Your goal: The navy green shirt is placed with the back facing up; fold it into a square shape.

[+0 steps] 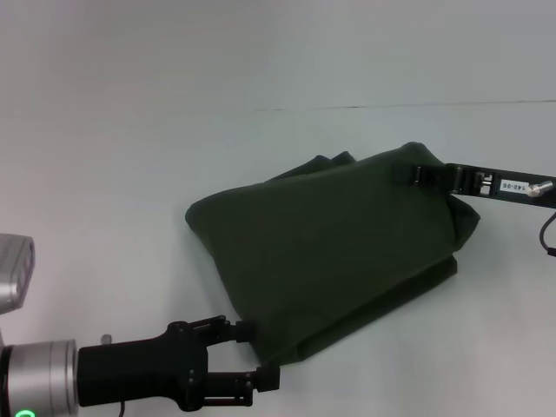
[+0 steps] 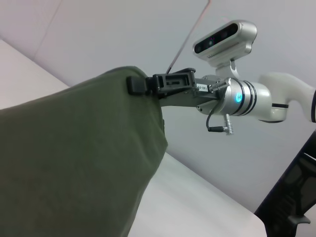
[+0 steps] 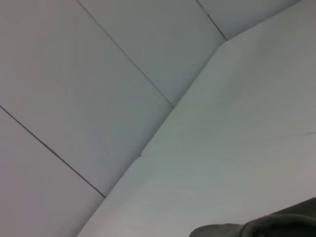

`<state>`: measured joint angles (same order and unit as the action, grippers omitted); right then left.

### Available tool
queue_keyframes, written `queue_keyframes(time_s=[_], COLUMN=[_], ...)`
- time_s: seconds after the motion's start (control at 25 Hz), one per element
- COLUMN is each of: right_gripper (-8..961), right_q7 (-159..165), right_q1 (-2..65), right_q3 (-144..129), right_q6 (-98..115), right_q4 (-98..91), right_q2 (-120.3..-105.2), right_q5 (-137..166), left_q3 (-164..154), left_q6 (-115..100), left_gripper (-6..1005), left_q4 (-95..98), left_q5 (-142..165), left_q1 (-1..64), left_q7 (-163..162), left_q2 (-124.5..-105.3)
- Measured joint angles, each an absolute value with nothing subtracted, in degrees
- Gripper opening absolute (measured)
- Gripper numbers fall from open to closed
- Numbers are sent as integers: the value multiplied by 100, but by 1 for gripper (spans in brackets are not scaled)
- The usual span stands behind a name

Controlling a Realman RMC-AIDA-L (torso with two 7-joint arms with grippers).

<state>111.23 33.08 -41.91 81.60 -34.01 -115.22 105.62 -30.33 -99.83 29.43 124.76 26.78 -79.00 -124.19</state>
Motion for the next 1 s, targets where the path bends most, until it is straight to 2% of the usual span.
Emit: queue_keyframes(time_s=[0.36, 0.76, 1.0], right_gripper=[116, 122, 125], right_q7=[11126, 11031, 11035], right_q1=[3227, 3226, 3246], right_q3=[-4191, -4208, -4207], right_q6=[7971, 7230, 7100], right_q4=[-3380, -3273, -3062], right_q2=[-11497, -11584, -11528], right_q5=[10745, 11114, 11140], left_q3=[-3047, -3051, -3062], left_q6=[-9899, -9833, -9776], left_gripper=[904, 904, 903], left_q4=[2939, 2812, 2796], left_q5=[12471, 12470, 12471], left_q1=[2688, 2699, 2699], left_q7=[-7988, -7992, -8004], left_q2=[-12419, -12419, -12419])
